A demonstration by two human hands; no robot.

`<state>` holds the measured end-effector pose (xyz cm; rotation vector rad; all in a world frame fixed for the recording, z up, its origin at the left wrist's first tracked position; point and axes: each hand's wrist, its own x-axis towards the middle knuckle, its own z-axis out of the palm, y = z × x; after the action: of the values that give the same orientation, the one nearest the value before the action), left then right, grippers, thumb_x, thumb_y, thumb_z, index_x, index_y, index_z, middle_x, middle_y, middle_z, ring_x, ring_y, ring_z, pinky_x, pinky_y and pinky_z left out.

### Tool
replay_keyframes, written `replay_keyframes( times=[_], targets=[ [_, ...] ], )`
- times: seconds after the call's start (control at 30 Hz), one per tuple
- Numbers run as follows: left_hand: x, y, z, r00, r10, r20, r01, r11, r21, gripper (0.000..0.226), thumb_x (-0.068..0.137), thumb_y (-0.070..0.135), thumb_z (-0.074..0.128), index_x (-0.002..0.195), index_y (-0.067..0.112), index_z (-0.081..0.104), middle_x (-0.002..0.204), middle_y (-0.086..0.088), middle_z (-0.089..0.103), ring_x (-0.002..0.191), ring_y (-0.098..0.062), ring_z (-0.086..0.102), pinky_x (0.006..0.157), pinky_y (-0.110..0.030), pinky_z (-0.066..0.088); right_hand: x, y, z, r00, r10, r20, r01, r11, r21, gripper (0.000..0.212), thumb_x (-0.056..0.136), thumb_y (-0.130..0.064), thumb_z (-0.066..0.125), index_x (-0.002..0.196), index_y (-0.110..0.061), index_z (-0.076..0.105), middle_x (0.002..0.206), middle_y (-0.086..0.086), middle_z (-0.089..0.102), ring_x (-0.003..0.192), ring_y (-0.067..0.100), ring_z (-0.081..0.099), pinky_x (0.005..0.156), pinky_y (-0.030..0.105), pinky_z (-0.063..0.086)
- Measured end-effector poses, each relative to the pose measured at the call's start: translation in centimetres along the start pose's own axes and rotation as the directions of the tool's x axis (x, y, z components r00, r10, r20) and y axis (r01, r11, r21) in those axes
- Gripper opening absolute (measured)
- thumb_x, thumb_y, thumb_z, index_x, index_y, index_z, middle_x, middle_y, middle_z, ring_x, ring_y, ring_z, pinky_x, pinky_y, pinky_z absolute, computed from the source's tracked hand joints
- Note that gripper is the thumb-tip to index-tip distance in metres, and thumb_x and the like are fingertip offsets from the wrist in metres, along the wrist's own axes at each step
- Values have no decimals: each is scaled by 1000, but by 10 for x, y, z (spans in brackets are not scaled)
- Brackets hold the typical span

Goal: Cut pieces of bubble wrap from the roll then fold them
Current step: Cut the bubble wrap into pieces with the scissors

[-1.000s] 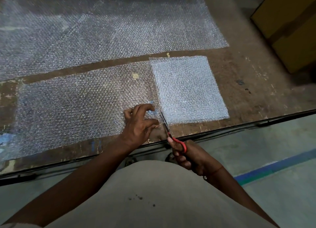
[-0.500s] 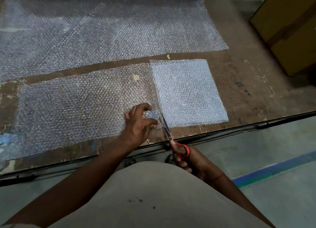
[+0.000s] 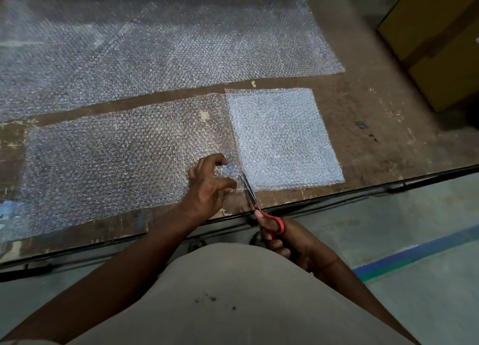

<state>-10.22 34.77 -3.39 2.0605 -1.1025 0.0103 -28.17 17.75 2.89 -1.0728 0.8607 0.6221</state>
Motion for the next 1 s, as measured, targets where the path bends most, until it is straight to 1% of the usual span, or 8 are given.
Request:
replay_keyframes(
  times=[0.17, 0.23, 0.3, 0.4, 0.47, 0.67, 0.83, 1.0],
  targets=[
    [-3, 4, -6, 999, 12, 34, -13, 999, 31, 4, 87, 30, 78, 91, 29, 79, 135, -2, 53, 128, -22, 54, 92, -45, 28, -8, -9, -1, 1000, 28, 9, -28, 1000, 10, 66, 73, -74, 82, 67, -17, 48, 55, 0, 32, 37, 8, 22, 33, 19, 16],
    [-4, 9, -9, 999, -26, 25, 24, 994, 102, 16, 89, 44, 75, 95, 30, 76, 137, 1, 56, 124, -12, 57, 93, -41, 24, -11, -11, 1, 1000, 19, 16, -19, 1000, 12, 60, 77, -70, 75, 66, -16, 50, 51, 0, 36, 36, 8, 25, 35, 19, 14],
    [-4, 12, -10, 997, -82, 15, 78, 985, 153, 24, 92, 52, 70, 101, 30, 74, 138, 2, 56, 120, -9, 58, 93, -39, 21, -10, -9, 2, 1000, -11, 13, 11, 1000, 15, 64, 71, -71, 83, 68, -16, 51, 49, -1, 41, 36, 8, 29, 39, 21, 11],
    [-6, 9, -10, 992, -122, 20, 116, 974, 194, 30, 96, 55, 65, 111, 29, 73, 139, -1, 54, 123, -17, 58, 91, -39, 21, -2, -1, 6, 998, -67, 7, 66, 997, 47, 69, 54, -75, 93, 66, -17, 57, 49, 0, 45, 41, 14, 32, 56, 37, 7],
    [-7, 6, -11, 993, -118, 25, 111, 975, 191, 34, 96, 57, 68, 117, 31, 75, 141, -3, 53, 126, -20, 56, 92, -40, 22, 1, 2, 11, 995, -100, 4, 99, 990, 96, 55, 59, -70, 94, 59, -22, 67, 48, 2, 46, 46, 17, 32, 67, 46, 5],
    [-2, 15, -11, 999, 23, 32, -30, 978, 206, 33, 80, 55, 90, 109, 41, 82, 140, -1, 58, 130, -26, 55, 95, -48, 27, 2, 4, 15, 991, -131, -10, 131, 982, 137, 41, 74, -58, 82, 54, -25, 70, 48, 2, 46, 45, 16, 34, 66, 45, 7],
    [-2, 15, -4, 999, 53, -10, -49, 974, 220, 12, 85, 36, 90, 95, 37, 83, 135, 1, 65, 126, -25, 57, 94, -42, 17, 9, 8, 13, 993, -117, 11, 114, 984, 140, 58, 51, -70, 97, 61, -23, 65, 50, 2, 44, 46, 17, 31, 68, 45, 3],
    [-3, 14, -4, 997, 81, -15, -76, 977, 199, 8, 88, 33, 87, 95, 34, 83, 134, -1, 65, 126, -25, 57, 92, -43, 17, 8, 5, 14, 996, -88, 10, 86, 990, 113, 59, 47, -71, 98, 63, -24, 66, 52, -1, 44, 40, 11, 31, 52, 30, 6]
  ],
)
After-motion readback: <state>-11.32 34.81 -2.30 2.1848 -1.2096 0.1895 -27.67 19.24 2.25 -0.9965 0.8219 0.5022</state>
